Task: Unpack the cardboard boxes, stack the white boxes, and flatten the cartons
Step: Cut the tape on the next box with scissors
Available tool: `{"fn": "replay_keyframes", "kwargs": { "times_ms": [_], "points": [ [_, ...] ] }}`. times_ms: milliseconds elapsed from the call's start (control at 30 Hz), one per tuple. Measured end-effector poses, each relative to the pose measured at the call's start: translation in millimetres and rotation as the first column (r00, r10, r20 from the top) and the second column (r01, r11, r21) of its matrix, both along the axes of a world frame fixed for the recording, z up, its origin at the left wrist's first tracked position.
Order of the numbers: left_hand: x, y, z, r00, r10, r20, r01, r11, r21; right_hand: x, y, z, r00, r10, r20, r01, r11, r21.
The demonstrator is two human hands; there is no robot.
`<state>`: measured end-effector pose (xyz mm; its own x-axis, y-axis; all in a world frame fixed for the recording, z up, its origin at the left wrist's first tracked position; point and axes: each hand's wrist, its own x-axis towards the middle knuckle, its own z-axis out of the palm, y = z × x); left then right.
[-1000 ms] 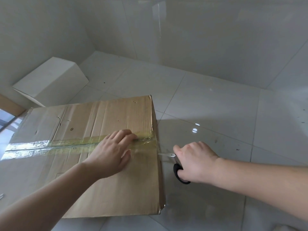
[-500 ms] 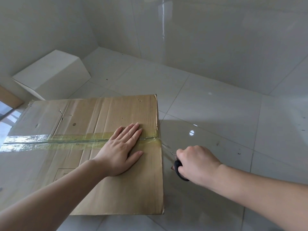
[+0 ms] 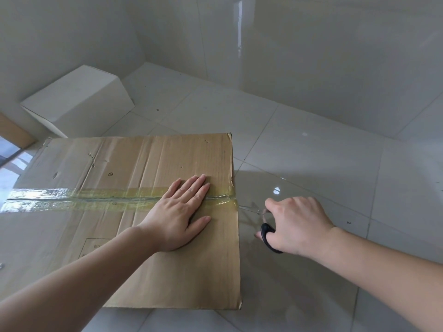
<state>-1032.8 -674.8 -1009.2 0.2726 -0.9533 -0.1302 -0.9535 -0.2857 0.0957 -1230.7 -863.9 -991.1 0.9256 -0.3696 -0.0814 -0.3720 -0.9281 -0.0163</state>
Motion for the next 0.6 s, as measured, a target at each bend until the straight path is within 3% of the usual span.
{"fn": "replay_keyframes", "kwargs": {
  "times_ms": [300,467,600],
  "points": [
    [-0.2,-0.9,1.5,1.0,-0.003,0.002,0.003,1.0,0.021,13.8,-27.4,4.6,0.976,0.157,-0.149,-0.162,0.987,-0.021],
    [1.6,-1.5,2.5,1.0,-0.012,-0.006,0.012,1.0,0.017,7.3,-20.6,0.3,0.983,0.109,-0.149,-0.086,0.985,0.152],
    [1.1,-2.7,4.0,0.999,-0.044,-0.024,0.044,0.999,0.001,3.2,-16.3,0.8,0.992,0.082,-0.093,-0.075,0.994,0.079]
  ]
}}
